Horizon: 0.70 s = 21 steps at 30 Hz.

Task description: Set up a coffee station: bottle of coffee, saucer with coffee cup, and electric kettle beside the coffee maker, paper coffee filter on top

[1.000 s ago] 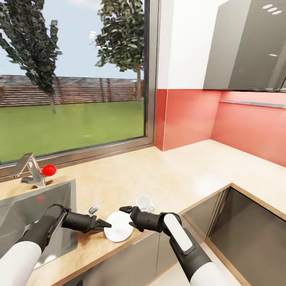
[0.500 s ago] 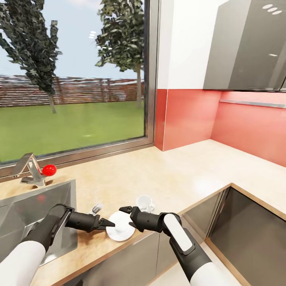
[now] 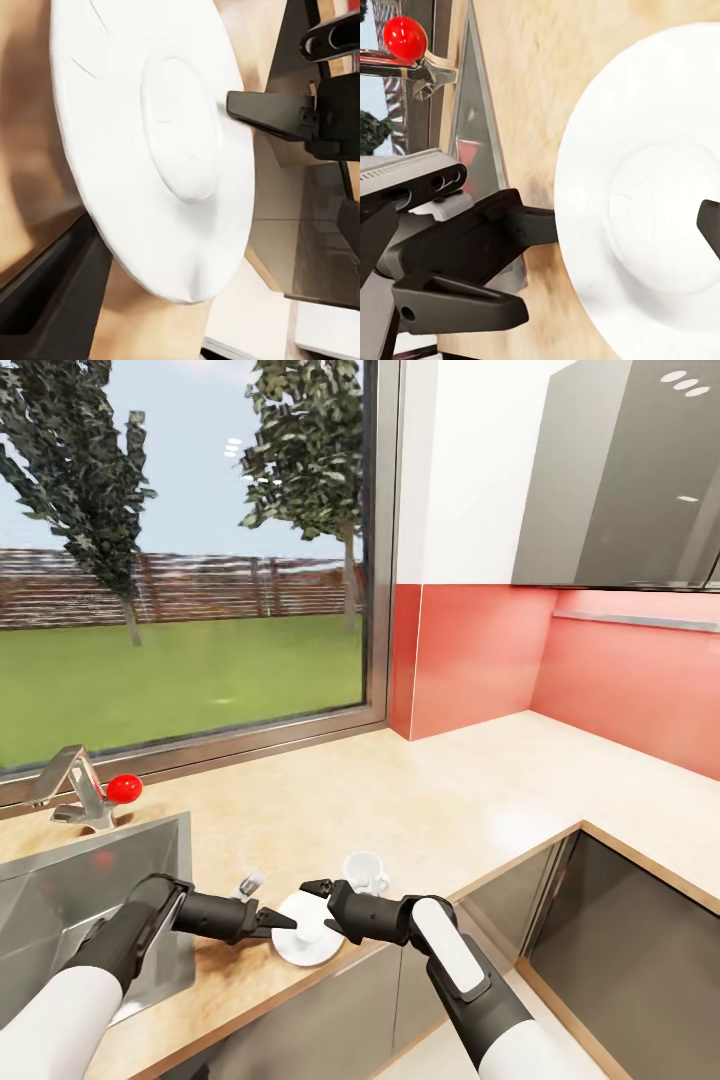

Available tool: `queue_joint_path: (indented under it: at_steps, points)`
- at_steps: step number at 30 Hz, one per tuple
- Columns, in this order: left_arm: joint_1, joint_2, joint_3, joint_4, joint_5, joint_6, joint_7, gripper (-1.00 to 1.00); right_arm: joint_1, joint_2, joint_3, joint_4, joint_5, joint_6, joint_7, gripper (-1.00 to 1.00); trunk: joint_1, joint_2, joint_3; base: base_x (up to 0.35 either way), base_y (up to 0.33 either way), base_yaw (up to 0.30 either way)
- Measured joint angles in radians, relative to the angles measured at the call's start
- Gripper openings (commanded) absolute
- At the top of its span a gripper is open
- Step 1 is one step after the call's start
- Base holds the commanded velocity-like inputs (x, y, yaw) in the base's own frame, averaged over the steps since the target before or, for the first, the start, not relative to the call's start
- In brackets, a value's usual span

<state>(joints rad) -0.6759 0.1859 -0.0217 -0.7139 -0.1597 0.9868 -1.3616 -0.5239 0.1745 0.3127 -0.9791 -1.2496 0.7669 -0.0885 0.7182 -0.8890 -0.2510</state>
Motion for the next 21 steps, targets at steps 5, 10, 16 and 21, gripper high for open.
queue_joint_path:
  at_steps: [5, 10, 16, 21]
  points:
    - [0.000, 0.000, 0.000, 0.000, 0.000, 0.000, -0.002, 1.00, 0.000, 0.000, 0.000, 0.000, 0.000, 0.000, 0.000, 1.00, 0.000, 0.000, 0.000, 0.000, 0.000, 0.000]
    - [0.000, -0.001, 0.000, 0.000, 0.010, 0.002, -0.003, 1.00, 0.000, 0.000, 0.000, 0.000, 0.000, 0.000, 0.000, 1.00, 0.000, 0.000, 0.000, 0.000, 0.000, 0.000]
    - [0.000, -0.005, -0.003, 0.000, 0.031, 0.002, -0.002, 1.00, 0.000, 0.000, 0.000, 0.000, 0.000, 0.000, 0.000, 1.00, 0.000, 0.000, 0.000, 0.000, 0.000, 0.000]
    - [0.000, -0.013, -0.002, 0.000, 0.032, 0.003, -0.003, 1.00, 0.000, 0.000, 0.000, 0.000, -0.001, 0.000, 0.000, 1.00, 0.000, 0.000, 0.000, 0.000, 0.000, 0.000]
